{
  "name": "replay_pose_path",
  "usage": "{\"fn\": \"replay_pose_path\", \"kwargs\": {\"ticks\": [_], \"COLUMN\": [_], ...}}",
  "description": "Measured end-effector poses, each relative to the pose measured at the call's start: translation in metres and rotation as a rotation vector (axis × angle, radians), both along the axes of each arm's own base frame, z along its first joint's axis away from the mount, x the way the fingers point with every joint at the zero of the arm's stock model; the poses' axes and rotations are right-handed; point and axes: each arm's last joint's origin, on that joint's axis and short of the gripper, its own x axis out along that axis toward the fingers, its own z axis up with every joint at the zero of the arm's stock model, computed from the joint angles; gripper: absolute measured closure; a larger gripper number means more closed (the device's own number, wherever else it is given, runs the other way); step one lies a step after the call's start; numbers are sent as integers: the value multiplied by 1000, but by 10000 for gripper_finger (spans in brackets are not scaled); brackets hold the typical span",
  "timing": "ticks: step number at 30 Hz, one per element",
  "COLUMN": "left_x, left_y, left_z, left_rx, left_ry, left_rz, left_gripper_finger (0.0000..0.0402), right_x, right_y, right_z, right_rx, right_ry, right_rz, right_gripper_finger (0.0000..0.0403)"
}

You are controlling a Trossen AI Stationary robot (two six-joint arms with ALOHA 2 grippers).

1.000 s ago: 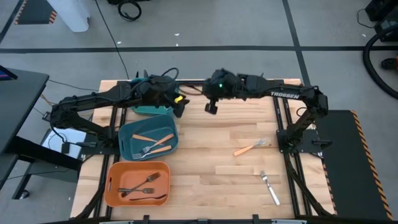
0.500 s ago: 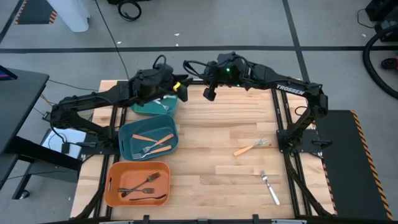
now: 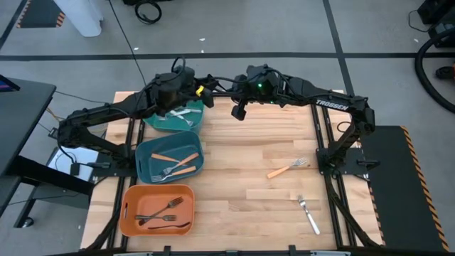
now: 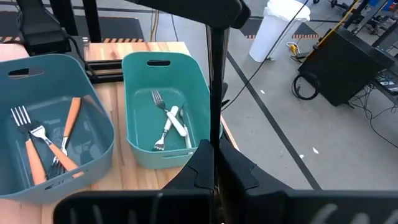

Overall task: Sort silverware by color (type)
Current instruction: Put the black fork into the orange bin

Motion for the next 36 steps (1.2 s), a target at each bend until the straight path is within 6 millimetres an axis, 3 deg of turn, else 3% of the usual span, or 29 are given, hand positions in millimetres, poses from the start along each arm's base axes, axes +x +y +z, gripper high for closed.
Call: {"fn": "replay_pose_path", "kwargs": {"ticks": [9,18,27,36], "left_x": [3,18,13,-11], "left_y": [2,5,2,-16], "left_z": [2,-7,-3,4], "left_rx": [58,88,146,151], "left_ry": [7,36,67,162], "left_rz": [-34,-88,-132,-178], "left_gripper_finger": [281,389,394,395], "right_x": [1,1,2,5], "right_y": [1,1,1,13], "right_z": [0,-2,-1,2], "right_rx": [5,5,3,11], "right_ry": [-1,12,-2,-35], "right_rz": [10,13,15,38], "right_gripper_finger": [394,394,386,328]}}
